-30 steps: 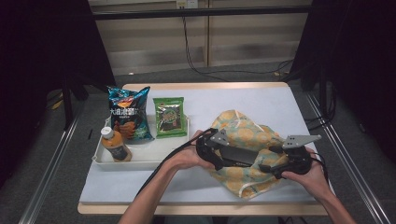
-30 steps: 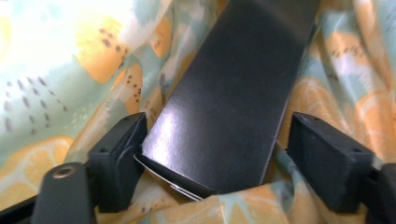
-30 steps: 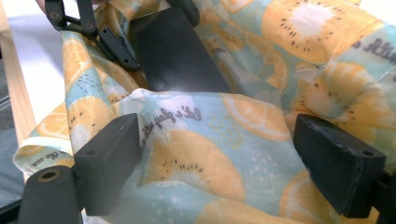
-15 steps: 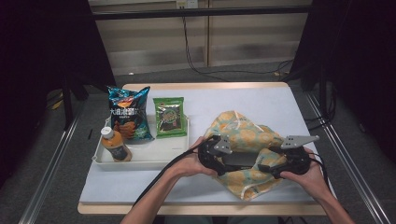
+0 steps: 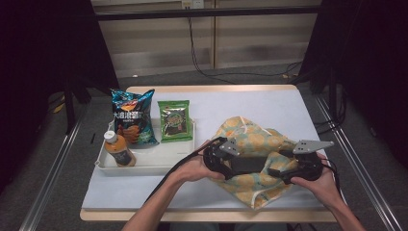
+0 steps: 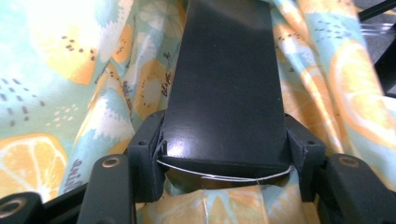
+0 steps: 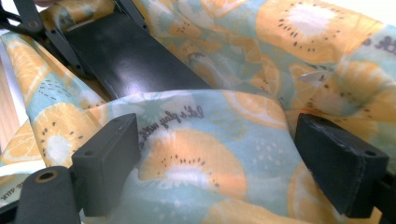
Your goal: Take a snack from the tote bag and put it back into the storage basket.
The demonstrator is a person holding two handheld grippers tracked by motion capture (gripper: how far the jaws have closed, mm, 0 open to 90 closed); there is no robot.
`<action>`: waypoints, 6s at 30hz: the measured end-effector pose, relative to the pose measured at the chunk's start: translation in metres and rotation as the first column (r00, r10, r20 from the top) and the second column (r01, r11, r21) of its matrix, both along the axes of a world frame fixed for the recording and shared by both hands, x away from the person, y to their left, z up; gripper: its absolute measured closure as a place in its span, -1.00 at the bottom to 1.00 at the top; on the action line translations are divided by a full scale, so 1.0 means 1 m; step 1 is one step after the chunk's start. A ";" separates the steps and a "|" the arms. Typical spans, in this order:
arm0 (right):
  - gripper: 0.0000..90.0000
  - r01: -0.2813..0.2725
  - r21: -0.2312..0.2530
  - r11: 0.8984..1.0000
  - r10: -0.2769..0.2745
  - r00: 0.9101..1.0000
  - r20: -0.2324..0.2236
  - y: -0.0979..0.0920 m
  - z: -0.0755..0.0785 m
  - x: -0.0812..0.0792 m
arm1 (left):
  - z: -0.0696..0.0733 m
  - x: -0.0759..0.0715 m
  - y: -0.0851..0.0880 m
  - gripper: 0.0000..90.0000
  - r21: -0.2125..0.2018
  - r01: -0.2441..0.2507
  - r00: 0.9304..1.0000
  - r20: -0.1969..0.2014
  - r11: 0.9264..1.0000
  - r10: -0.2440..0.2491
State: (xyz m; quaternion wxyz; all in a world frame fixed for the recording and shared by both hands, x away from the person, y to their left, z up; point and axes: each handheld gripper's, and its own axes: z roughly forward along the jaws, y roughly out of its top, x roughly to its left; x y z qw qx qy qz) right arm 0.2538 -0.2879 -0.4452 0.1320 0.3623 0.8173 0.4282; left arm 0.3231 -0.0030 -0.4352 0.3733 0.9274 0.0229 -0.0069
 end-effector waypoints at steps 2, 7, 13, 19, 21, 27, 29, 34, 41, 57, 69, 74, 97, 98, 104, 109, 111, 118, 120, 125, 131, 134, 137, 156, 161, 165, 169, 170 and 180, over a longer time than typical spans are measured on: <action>-0.67 -0.004 0.000 1.000 0.004 1.000 0.006 -0.001 0.001 0.000 | 0.006 0.001 0.003 -0.05 -0.009 0.004 1.000 -0.012 1.000 -0.004; -0.67 0.011 -0.026 1.000 -0.010 1.000 0.012 -0.001 0.002 -0.002 | 0.018 0.008 0.016 -0.04 -0.057 -0.035 0.999 -0.021 0.998 0.034; -0.68 0.014 -0.036 0.999 -0.015 1.000 -0.022 0.000 -0.004 0.000 | 0.031 0.015 0.032 -0.03 -0.111 -0.083 0.996 -0.037 0.990 0.079; -0.58 0.023 -0.028 0.999 -0.023 1.000 -0.012 0.002 -0.001 -0.001 | 0.029 0.018 0.032 -0.04 -0.109 -0.125 0.991 -0.059 0.986 0.119; -0.52 0.016 0.003 1.000 -0.016 1.000 0.025 0.001 0.008 -0.005 | 0.028 0.021 0.032 -0.04 -0.106 -0.130 0.990 -0.066 0.986 0.124; -0.32 -0.012 0.096 0.995 0.004 0.997 0.083 0.004 0.030 -0.012 | 0.027 0.022 0.029 -0.04 -0.107 -0.145 0.988 -0.073 0.984 0.138; -0.20 -0.042 0.108 0.993 0.033 0.996 0.083 0.008 0.033 -0.012 | 0.027 0.022 0.027 -0.04 -0.112 -0.157 0.985 -0.085 0.981 0.148; -0.06 -0.152 0.123 0.981 0.145 0.987 0.064 0.033 0.032 -0.011 | 0.027 0.023 0.026 -0.04 -0.100 -0.157 0.985 -0.088 0.982 0.149; -0.01 -0.211 0.074 0.975 0.209 0.978 0.027 0.063 0.015 -0.001 | 0.028 0.022 0.024 -0.04 -0.104 -0.172 0.982 -0.103 0.980 0.161; 1.00 -0.274 0.023 0.962 0.275 0.958 -0.082 0.077 -0.016 0.001 | 0.035 0.025 0.027 -0.04 -0.135 -0.209 0.971 -0.148 0.969 0.189; 0.06 -0.154 0.134 0.979 0.148 0.988 0.050 0.053 0.012 0.001 | 0.031 0.023 0.023 -0.04 -0.108 -0.202 0.973 -0.137 0.974 0.186; 0.06 -0.185 0.095 0.978 0.183 0.983 0.026 0.062 0.001 0.007 | 0.030 0.024 0.021 -0.04 -0.097 -0.214 0.970 -0.135 0.972 0.200; 1.00 -0.287 0.028 0.958 0.288 0.951 -0.114 0.076 -0.023 0.005 | 0.021 0.023 0.007 -0.10 -0.062 -0.230 0.963 -0.156 0.971 0.218; 1.00 -0.291 0.033 0.956 0.293 0.948 -0.125 0.075 -0.025 0.005 | 0.021 0.023 0.007 -0.12 -0.063 -0.230 0.963 -0.156 0.971 0.218; 1.00 -0.313 -0.001 0.950 0.309 0.937 -0.163 0.075 -0.029 0.002 | 0.018 0.024 0.002 -0.16 -0.043 -0.228 0.963 -0.161 0.973 0.218; 1.00 -0.341 -0.015 0.940 0.332 0.925 -0.186 0.076 -0.032 -0.005 | 0.010 0.025 0.000 -0.20 -0.004 -0.227 0.962 -0.159 0.974 0.223; 1.00 -0.347 -0.013 0.938 0.339 0.922 -0.188 0.073 -0.031 -0.007 | 0.006 0.026 -0.001 -0.21 -0.009 -0.214 0.959 -0.190 0.977 0.208; 1.00 -0.341 0.014 0.940 0.337 0.923 -0.185 0.069 -0.032 -0.004 | -0.004 0.022 -0.012 -0.17 0.052 -0.205 0.971 -0.116 0.977 0.210; 0.99 -0.337 0.026 0.941 0.336 0.924 -0.183 0.068 -0.031 -0.003 | -0.006 0.020 -0.015 -0.15 0.072 -0.197 0.974 -0.098 0.978 0.203; 0.89 -0.331 0.018 0.944 0.329 0.928 -0.173 0.067 -0.032 -0.003 | -0.014 0.017 -0.023 -0.15 0.121 -0.198 0.977 -0.051 0.973 0.205; 0.68 -0.321 0.031 0.947 0.321 0.932 -0.166 0.065 -0.029 -0.002 | -0.018 0.018 -0.027 -0.05 0.145 -0.190 0.978 -0.056 0.971 0.200; 0.49 -0.293 0.039 0.955 0.295 0.945 -0.142 0.063 -0.027 -0.002 | -0.014 0.018 -0.024 -0.04 0.130 -0.191 0.978 -0.064 0.973 0.201; 0.31 -0.268 0.054 0.962 0.273 0.956 -0.112 0.060 -0.021 -0.002 | -0.005 0.020 -0.019 -0.03 0.080 -0.198 0.974 -0.097 0.977 0.205; 1.00 -0.231 0.008 0.973 0.231 0.972 -0.053 0.072 -0.018 -0.002 | 0.036 0.018 -0.004 -0.03 -0.027 -0.234 0.962 -0.149 0.972 0.228; 1.00 -0.198 -0.024 0.980 0.195 0.978 -0.074 0.066 -0.020 -0.001 | 0.037 0.014 -0.002 -0.03 0.047 -0.244 0.966 -0.081 0.969 0.247; 0.97 -0.177 -0.002 0.984 0.176 0.980 -0.097 0.053 -0.022 0.001 | 0.021 0.020 0.004 -0.03 0.077 -0.240 0.961 -0.126 0.968 0.248; 0.48 -0.157 0.050 0.986 0.160 0.986 -0.055 0.047 -0.010 -0.001 | 0.013 0.021 0.004 -0.04 0.121 -0.242 0.961 -0.108 0.963 0.255; 0.36 -0.145 0.069 0.987 0.148 0.988 -0.040 0.044 -0.006 -0.001 | 0.011 0.021 0.003 -0.04 0.135 -0.234 0.963 -0.102 0.963 0.249; -0.19 0.067 0.134 0.989 -0.078 0.994 0.080 0.011 0.020 0.004 | 0.011 0.010 -0.001 -0.04 0.150 -0.213 0.971 -0.076 0.965 0.226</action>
